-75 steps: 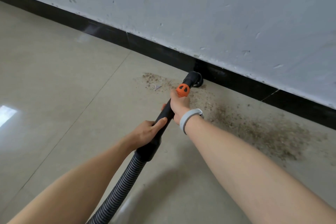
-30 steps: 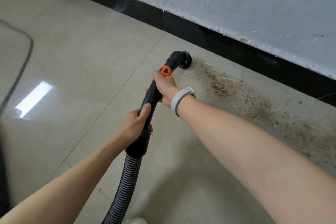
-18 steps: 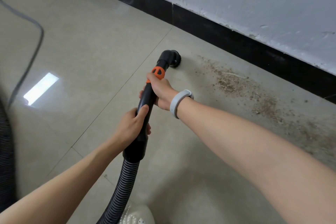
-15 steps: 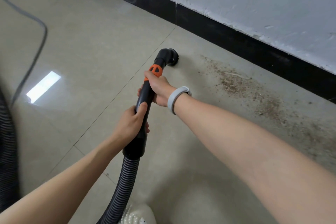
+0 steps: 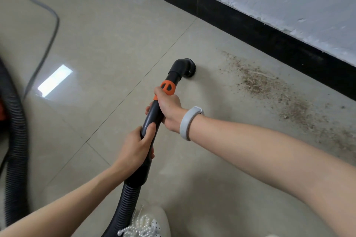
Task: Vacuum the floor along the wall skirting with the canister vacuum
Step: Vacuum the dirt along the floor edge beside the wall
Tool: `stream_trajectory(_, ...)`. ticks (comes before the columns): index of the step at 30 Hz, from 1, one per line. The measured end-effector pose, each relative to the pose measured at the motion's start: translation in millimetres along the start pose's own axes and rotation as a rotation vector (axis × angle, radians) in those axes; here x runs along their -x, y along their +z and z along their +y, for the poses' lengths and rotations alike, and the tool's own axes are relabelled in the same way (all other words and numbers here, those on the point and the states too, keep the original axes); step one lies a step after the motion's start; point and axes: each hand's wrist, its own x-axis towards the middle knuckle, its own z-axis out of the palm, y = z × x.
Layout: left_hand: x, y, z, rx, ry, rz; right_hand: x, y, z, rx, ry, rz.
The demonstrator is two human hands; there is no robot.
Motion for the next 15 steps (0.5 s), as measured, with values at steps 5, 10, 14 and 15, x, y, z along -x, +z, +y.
stream_trajectory(5,11.6,4.5,-10.1,-0.077,0.041,-0.083,16.7,-11.6,22.0,-0.027,-0.049,0.112)
stream_trajectory(10,15.6,15.8,-5.1,-0.169,0.098,-0.192,24.2,-38.1,29.5,-0.118,-0.061,0.235)
stream_trajectory(14,10.9,13.0,-3.8,-0.15,0.084,-0.179,16.6,-36.1,28.6,-0.08,-0.047,0.207)
stream_trajectory(15,6.8,11.7,-2.9,-0.124,0.071,-0.145,10.2,-30.9,22.2,-0.061,-0.04,0.174)
